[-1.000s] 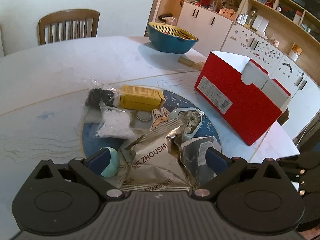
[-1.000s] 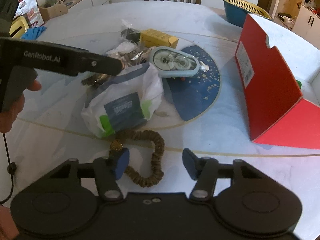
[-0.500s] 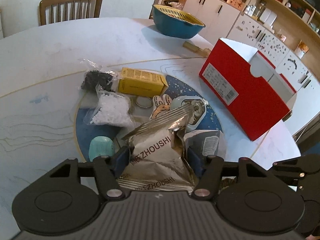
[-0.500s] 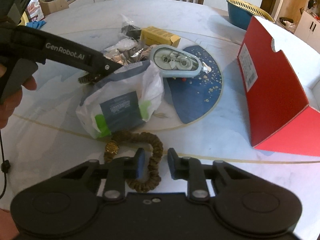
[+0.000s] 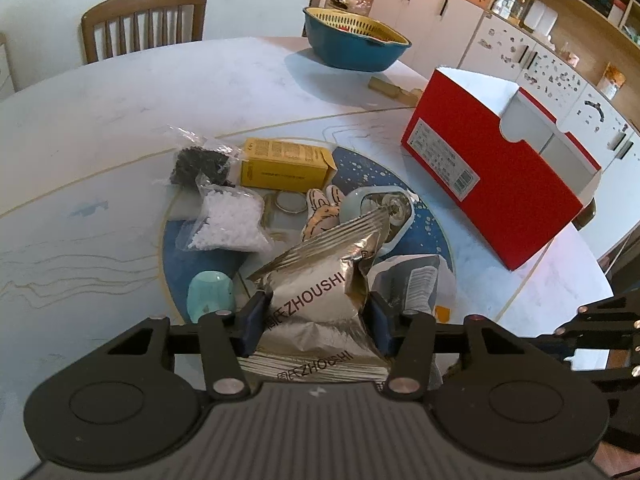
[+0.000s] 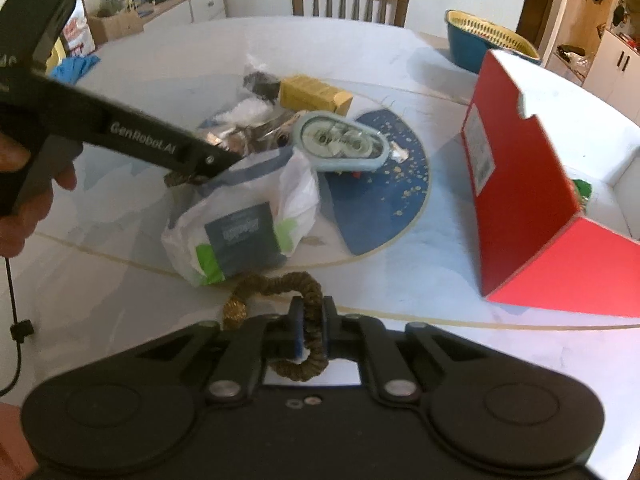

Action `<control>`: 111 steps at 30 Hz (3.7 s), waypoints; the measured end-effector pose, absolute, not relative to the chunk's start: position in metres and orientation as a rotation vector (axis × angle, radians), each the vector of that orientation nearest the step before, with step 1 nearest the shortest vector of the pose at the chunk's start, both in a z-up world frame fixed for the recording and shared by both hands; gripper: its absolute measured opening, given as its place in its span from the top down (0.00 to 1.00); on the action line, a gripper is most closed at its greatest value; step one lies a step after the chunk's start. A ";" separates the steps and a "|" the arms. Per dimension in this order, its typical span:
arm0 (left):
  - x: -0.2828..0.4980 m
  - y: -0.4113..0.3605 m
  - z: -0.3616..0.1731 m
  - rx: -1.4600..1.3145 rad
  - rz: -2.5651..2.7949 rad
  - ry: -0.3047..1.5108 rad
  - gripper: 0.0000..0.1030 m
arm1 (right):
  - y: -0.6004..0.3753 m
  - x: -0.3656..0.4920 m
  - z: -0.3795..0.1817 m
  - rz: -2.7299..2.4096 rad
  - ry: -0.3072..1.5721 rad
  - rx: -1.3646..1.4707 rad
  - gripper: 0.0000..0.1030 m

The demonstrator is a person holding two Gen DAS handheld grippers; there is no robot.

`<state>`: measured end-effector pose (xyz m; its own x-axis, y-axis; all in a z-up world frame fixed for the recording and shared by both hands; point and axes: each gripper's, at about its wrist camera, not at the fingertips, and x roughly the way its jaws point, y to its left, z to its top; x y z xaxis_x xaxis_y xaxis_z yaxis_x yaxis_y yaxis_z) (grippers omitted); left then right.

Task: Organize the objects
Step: 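Grasp the silver snack bag with the left tool while the right tool grasps the bead bracelet, then carry the snack bag and bead bracelet into the red shoebox with both tools, then open both tools, dropping snack bag and bracelet into the box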

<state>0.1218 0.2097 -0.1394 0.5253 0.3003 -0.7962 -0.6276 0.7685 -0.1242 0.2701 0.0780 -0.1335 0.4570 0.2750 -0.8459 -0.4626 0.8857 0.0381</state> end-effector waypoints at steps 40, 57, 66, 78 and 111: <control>0.278 0.130 -0.029 -0.282 0.573 0.743 0.49 | -0.119 0.331 -0.002 0.395 0.698 -0.047 0.94; 0.381 0.103 -0.059 -0.234 0.530 0.830 0.49 | -0.182 0.383 -0.032 0.385 0.756 -0.034 0.94; 0.430 0.094 -0.092 -0.175 0.512 0.916 0.49 | -0.198 0.412 -0.061 0.382 0.807 -0.050 0.94; 0.467 0.111 -0.126 -0.137 0.524 0.991 0.49 | -0.209 0.460 -0.090 0.380 0.881 0.006 0.94; 0.501 0.167 -0.151 -0.160 0.599 1.091 0.32 | -0.177 0.478 -0.141 0.387 1.062 -0.238 0.79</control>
